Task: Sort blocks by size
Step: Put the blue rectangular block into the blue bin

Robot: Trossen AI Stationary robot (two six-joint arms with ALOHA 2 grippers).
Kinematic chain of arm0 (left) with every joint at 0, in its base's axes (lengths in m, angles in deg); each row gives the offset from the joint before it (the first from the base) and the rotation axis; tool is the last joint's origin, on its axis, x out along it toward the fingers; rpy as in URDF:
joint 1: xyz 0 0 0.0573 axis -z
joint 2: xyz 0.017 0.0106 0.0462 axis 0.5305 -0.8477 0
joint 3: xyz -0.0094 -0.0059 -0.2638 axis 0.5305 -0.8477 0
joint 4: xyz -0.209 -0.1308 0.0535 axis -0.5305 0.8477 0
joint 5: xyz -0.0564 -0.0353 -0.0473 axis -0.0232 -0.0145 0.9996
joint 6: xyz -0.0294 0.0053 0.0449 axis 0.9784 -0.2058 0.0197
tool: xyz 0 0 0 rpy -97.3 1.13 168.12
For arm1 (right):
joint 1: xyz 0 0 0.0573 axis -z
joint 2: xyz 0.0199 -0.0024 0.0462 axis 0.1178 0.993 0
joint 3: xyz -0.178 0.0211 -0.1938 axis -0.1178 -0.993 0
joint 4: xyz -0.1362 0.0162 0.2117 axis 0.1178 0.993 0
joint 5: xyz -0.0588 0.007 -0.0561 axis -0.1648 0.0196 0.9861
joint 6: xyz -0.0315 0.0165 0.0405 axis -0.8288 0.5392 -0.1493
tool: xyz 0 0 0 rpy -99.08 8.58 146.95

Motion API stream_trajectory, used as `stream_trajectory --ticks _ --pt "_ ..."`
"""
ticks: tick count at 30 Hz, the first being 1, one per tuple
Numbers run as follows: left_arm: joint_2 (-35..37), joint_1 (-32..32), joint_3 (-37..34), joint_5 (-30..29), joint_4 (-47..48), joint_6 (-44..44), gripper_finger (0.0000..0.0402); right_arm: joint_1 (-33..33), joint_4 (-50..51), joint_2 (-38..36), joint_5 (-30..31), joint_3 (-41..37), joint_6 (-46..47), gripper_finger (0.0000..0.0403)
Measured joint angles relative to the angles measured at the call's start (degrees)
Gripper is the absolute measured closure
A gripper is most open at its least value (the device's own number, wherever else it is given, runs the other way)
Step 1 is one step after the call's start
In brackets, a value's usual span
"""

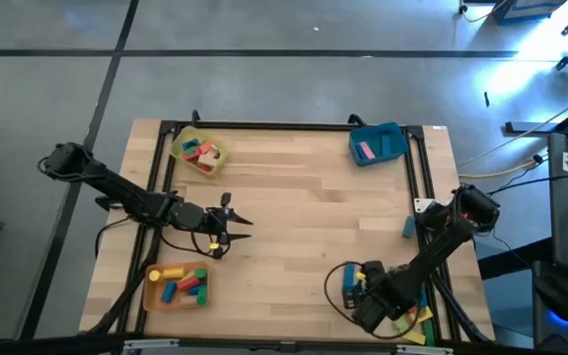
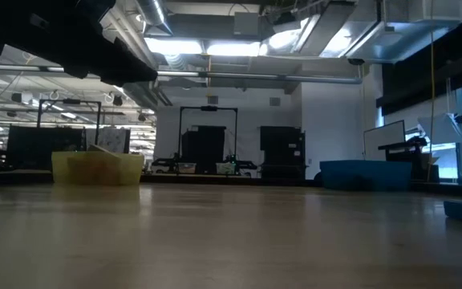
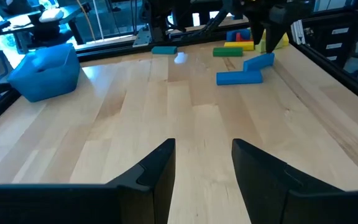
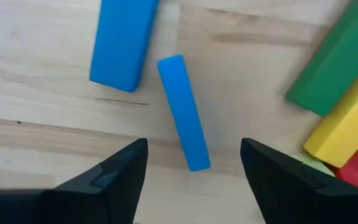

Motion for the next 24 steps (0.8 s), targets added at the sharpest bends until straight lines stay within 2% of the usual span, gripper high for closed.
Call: stream_trajectory --ticks 8,20,24 --pt "0.0 0.0 0.0 0.0 0.0 -0.2 0.0259 -3.3 -0.7 0.0 7.2 -2.3 7.2 0.0143" --pt "0.0 0.0 0.0 0.0 -0.4 -0.1 0.0259 -3.1 -2.3 0.0 10.8 -2.7 5.9 0.0143" --pt "0.0 0.0 0.0 0.0 -0.4 0.0 0.0259 -3.2 -2.4 0.5 8.8 -2.7 0.1 0.0143"
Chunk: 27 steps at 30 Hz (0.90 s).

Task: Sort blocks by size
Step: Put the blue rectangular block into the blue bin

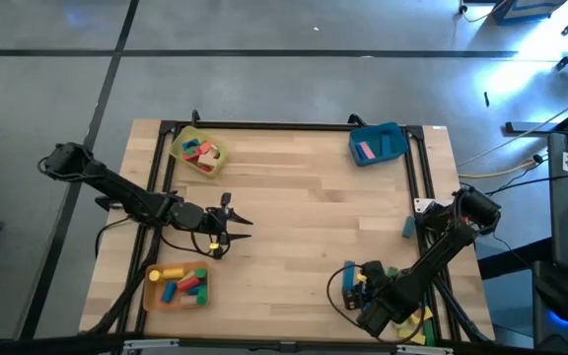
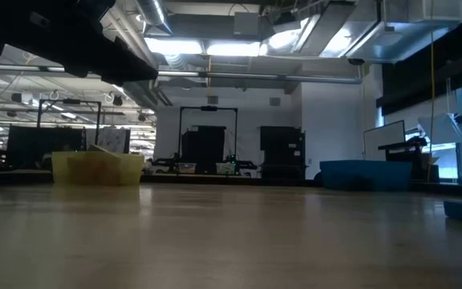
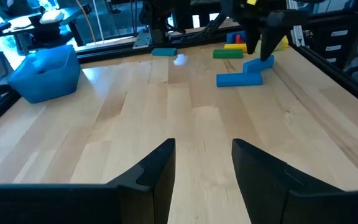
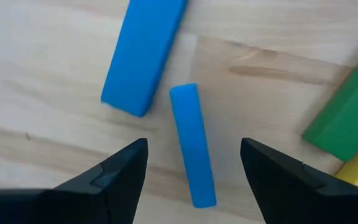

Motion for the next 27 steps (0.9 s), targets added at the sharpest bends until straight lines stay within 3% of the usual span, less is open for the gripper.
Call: stream_trajectory --ticks 6,11,15,22,27 --pt "0.0 0.0 0.0 0.0 0.1 -0.3 0.0259 0.2 -3.4 3.0 -0.2 0.0 -12.7 0.0143" --pt "0.0 -0.1 0.0 0.0 0.2 -0.4 0.0259 0.5 -3.9 5.8 -1.6 0.0 -17.7 0.0151" --pt "0.0 -0.1 0.0 0.0 0.1 -0.1 0.0259 0.5 -3.3 5.9 -1.7 0.1 -18.1 0.0199" --pt "0.0 -0.1 0.0 0.0 0.2 -0.4 0.0259 0.4 -2.6 5.7 -3.2 0.0 -18.0 0.0331" --pt "0.0 -0.1 0.0 0.0 0.2 -0.4 0.0259 0.4 -2.3 5.5 -3.4 0.9 -18.2 0.0342"
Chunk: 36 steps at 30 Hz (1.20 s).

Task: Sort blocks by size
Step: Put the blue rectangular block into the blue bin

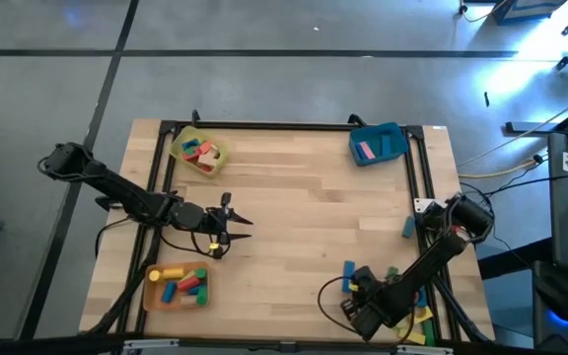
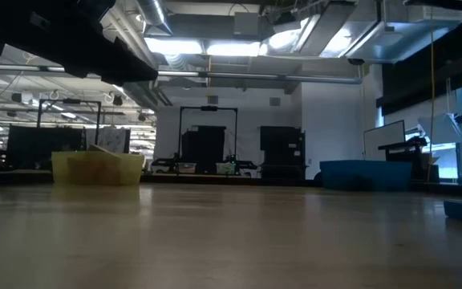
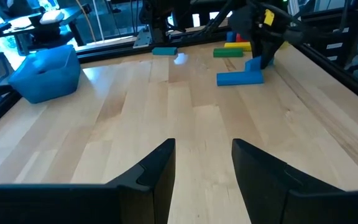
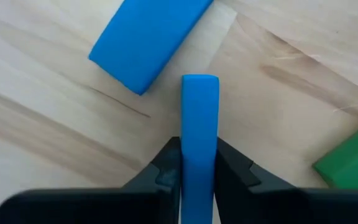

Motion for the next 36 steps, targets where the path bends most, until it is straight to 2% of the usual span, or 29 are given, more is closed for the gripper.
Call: stream_trajectory --ticks 6,14,23,28,34,36 --pt "0.0 0.0 0.0 0.0 0.0 0.0 0.0259 0.0 5.7 -3.6 1.1 2.6 -0.8 0.0342" --pt "0.0 0.0 0.0 0.0 -1.5 0.0 0.0259 2.9 14.3 -8.5 13.1 3.2 -3.6 0.0342" --pt "0.0 0.0 0.0 0.0 -3.7 0.9 0.0259 14.2 24.0 -8.9 20.9 3.2 -21.3 0.0342" --pt "0.0 0.0 0.0 0.4 -3.9 0.9 0.0259 21.0 27.9 -10.5 27.2 3.1 -29.0 0.0342" --pt "-0.3 -3.7 0.0 13.2 -5.0 0.2 0.0259 30.0 28.1 -15.9 30.6 -0.4 -35.8 0.0342" --pt "-0.5 -4.9 0.0 14.1 -4.6 0.2 0.0259 33.1 27.8 -18.1 30.7 -2.1 -37.3 0.0342"
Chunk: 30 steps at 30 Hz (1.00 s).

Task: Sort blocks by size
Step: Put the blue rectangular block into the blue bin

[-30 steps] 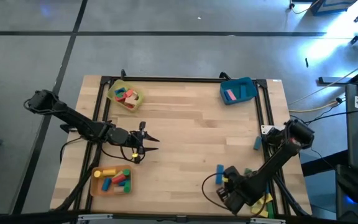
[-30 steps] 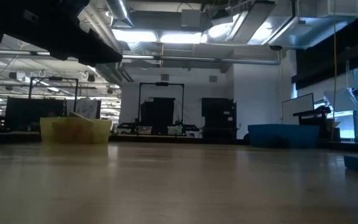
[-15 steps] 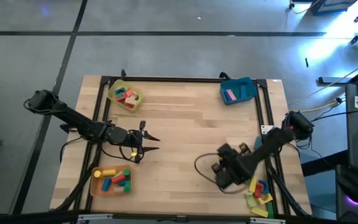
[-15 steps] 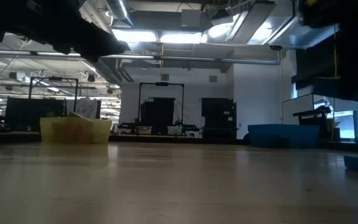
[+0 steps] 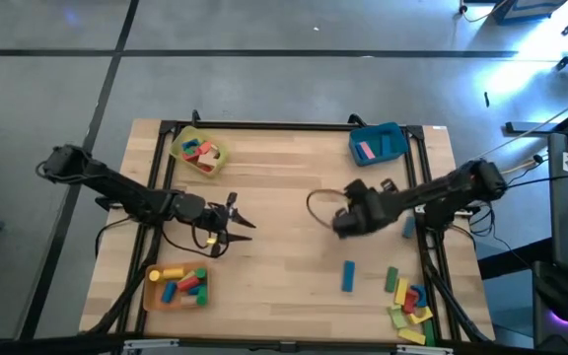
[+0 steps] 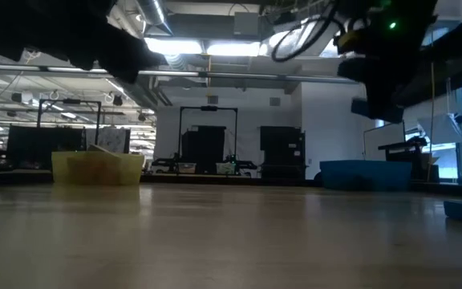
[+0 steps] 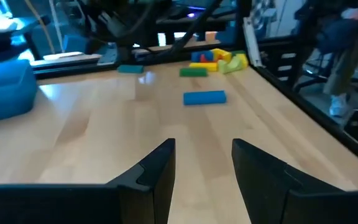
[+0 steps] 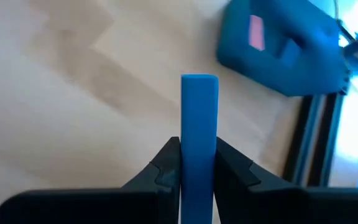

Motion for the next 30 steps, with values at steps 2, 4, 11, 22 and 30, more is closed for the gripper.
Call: stream_trajectory --ticks 2,4,11,22,30 --pt "-0.3 -1.2 0.0 0.1 -0.3 0.0 0.0259 2.7 -0.2 -1.9 0.1 -1.7 -1.2 0.0342" --pt "-0.8 -2.3 0.0 0.1 -0.2 0.0 0.0259 5.1 -0.3 -3.8 0.0 -3.7 -1.7 0.0342" --pt "-3.9 -3.7 0.0 0.1 -0.2 1.7 0.0259 13.7 -5.7 -10.2 0.0 -10.2 -5.9 0.0342" --pt "-5.9 -2.9 0.0 0.0 -2.1 -0.2 0.0259 26.9 -15.9 -13.5 -1.0 -14.5 -18.2 0.0342" --pt "-5.9 -2.4 0.0 -0.1 -1.9 -2.8 0.0259 31.9 -19.0 -13.5 -1.6 -14.5 -24.0 0.0341"
